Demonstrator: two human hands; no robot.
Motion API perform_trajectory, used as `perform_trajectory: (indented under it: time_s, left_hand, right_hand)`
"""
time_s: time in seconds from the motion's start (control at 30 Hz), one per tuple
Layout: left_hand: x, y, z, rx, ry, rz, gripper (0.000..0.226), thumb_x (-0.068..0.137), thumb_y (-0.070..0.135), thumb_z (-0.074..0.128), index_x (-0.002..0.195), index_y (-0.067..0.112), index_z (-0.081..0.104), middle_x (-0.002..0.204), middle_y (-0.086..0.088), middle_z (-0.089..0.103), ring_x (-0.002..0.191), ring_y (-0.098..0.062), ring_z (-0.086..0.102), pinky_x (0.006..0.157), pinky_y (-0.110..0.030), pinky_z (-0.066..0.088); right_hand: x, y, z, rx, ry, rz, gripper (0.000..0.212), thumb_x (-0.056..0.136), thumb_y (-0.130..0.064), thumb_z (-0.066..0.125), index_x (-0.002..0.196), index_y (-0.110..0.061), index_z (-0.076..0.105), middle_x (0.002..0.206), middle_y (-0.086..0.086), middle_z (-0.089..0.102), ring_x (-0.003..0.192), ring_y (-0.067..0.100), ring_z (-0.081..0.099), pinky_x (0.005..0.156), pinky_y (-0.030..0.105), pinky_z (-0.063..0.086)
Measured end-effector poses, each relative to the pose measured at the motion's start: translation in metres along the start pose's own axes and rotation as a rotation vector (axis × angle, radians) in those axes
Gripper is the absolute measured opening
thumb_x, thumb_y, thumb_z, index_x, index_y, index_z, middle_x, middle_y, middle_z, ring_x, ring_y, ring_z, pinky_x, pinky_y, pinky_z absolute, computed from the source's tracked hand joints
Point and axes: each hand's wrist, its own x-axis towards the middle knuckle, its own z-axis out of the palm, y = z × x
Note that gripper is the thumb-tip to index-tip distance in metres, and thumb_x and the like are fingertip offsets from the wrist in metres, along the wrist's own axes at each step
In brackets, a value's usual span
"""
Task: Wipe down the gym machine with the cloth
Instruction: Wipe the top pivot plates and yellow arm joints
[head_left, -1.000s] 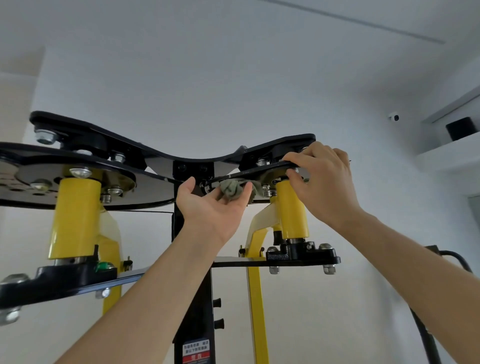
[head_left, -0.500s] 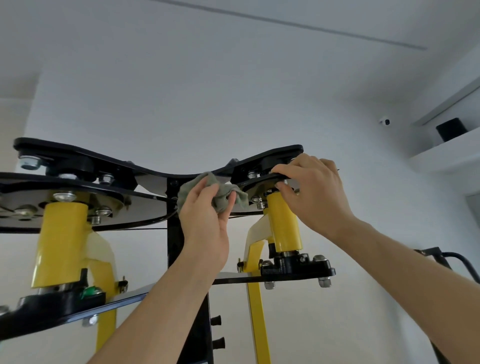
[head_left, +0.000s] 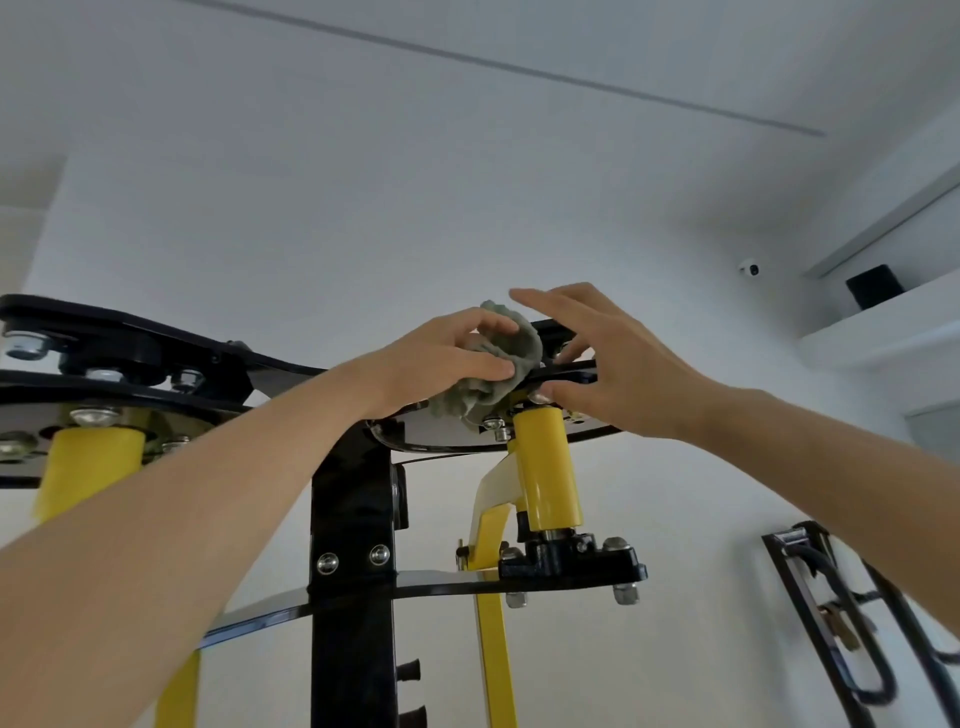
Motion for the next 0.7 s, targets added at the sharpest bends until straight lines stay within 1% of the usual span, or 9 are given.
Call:
perform_trajectory:
  time_s: [0.07, 0.13, 0.2, 0.27, 0.33, 0.47, 0.57, 0.63, 0.7]
  left_hand:
    - [0.004, 0.0, -0.001, -0.037, -0.013, -0.013, 0.042, 0.094, 0.018, 0.07, 0.132, 0.026, 0.056, 0.1, -0.007, 0.073, 0.083, -0.017, 0.07, 0.07, -0.027, 0.055]
    - [0.004, -0.003, -0.001, -0.045, 0.005, -0.01, 0.045, 0.093, 0.017, 0.072, 0.133, 0.027, 0.055, 0.096, -0.003, 0.074, 0.081, -0.018, 0.071, 0.069, -0.027, 0.055]
    - [0.004, -0.006, 0.0, -0.026, 0.032, 0.004, 0.047, 0.09, 0.019, 0.075, 0.133, 0.028, 0.056, 0.1, -0.001, 0.075, 0.087, -0.016, 0.072, 0.072, -0.028, 0.056]
    - [0.004, -0.011, 0.0, 0.011, 0.066, 0.033, 0.04, 0.088, 0.021, 0.077, 0.125, 0.026, 0.063, 0.104, 0.0, 0.074, 0.092, -0.015, 0.072, 0.077, -0.028, 0.057]
    - [0.001, -0.013, -0.002, 0.055, 0.091, 0.056, 0.028, 0.087, 0.022, 0.078, 0.114, 0.025, 0.07, 0.102, 0.002, 0.075, 0.093, -0.012, 0.072, 0.08, -0.025, 0.056]
    - [-0.004, -0.015, -0.01, 0.187, 0.108, 0.09, 0.016, 0.087, 0.022, 0.079, 0.102, 0.024, 0.074, 0.094, 0.004, 0.075, 0.088, -0.01, 0.07, 0.08, -0.021, 0.055]
    - [-0.006, -0.016, -0.017, 0.304, 0.114, 0.117, 0.015, 0.086, 0.024, 0.08, 0.099, 0.027, 0.075, 0.092, 0.009, 0.074, 0.085, -0.009, 0.068, 0.081, -0.023, 0.055]
    - [-0.007, -0.02, -0.023, 0.354, 0.104, 0.098, 0.015, 0.085, 0.025, 0.081, 0.098, 0.03, 0.074, 0.092, 0.012, 0.073, 0.084, -0.009, 0.069, 0.082, -0.025, 0.055]
    - [-0.009, -0.025, -0.031, 0.368, 0.077, 0.062, 0.016, 0.085, 0.025, 0.081, 0.097, 0.031, 0.074, 0.092, 0.012, 0.073, 0.083, -0.009, 0.069, 0.081, -0.025, 0.054]
  right_hand:
    - [0.005, 0.0, -0.001, -0.032, -0.062, -0.057, 0.075, 0.086, -0.02, 0.075, 0.149, -0.043, 0.04, 0.143, -0.015, 0.048, 0.109, 0.003, 0.058, 0.098, 0.037, 0.053]
    - [0.008, 0.0, 0.0, -0.023, -0.141, -0.04, 0.071, 0.088, -0.02, 0.073, 0.148, -0.041, 0.043, 0.133, -0.015, 0.061, 0.113, 0.004, 0.059, 0.101, 0.037, 0.052]
    - [0.009, 0.002, -0.001, -0.044, -0.188, -0.01, 0.057, 0.088, -0.023, 0.073, 0.14, -0.037, 0.054, 0.119, -0.009, 0.068, 0.109, 0.01, 0.061, 0.097, 0.041, 0.052]
    - [0.011, 0.005, -0.002, -0.129, -0.204, -0.003, 0.041, 0.088, -0.031, 0.072, 0.128, -0.033, 0.064, 0.108, -0.004, 0.065, 0.102, 0.014, 0.057, 0.091, 0.044, 0.05]
    - [0.013, 0.006, -0.004, -0.198, -0.207, 0.017, 0.036, 0.087, -0.04, 0.071, 0.123, -0.036, 0.065, 0.103, -0.007, 0.06, 0.102, 0.014, 0.049, 0.09, 0.041, 0.044]
    - [0.018, 0.004, -0.009, -0.315, -0.165, 0.015, 0.031, 0.084, -0.046, 0.072, 0.112, -0.034, 0.066, 0.106, -0.01, 0.056, 0.107, 0.014, 0.038, 0.089, 0.035, 0.029]
    - [0.023, -0.003, -0.008, -0.225, -0.179, -0.011, 0.02, 0.085, -0.039, 0.072, 0.102, -0.029, 0.066, 0.114, -0.009, 0.064, 0.11, 0.016, 0.05, 0.094, 0.038, 0.041]
    - [0.024, -0.009, -0.001, -0.166, -0.227, -0.019, 0.017, 0.089, -0.033, 0.069, 0.103, -0.027, 0.066, 0.102, -0.007, 0.068, 0.095, 0.014, 0.06, 0.085, 0.039, 0.05]
    - [0.025, -0.016, 0.011, -0.189, -0.261, -0.063, 0.018, 0.091, -0.031, 0.066, 0.109, -0.027, 0.064, 0.094, -0.009, 0.067, 0.086, 0.011, 0.061, 0.077, 0.036, 0.052]
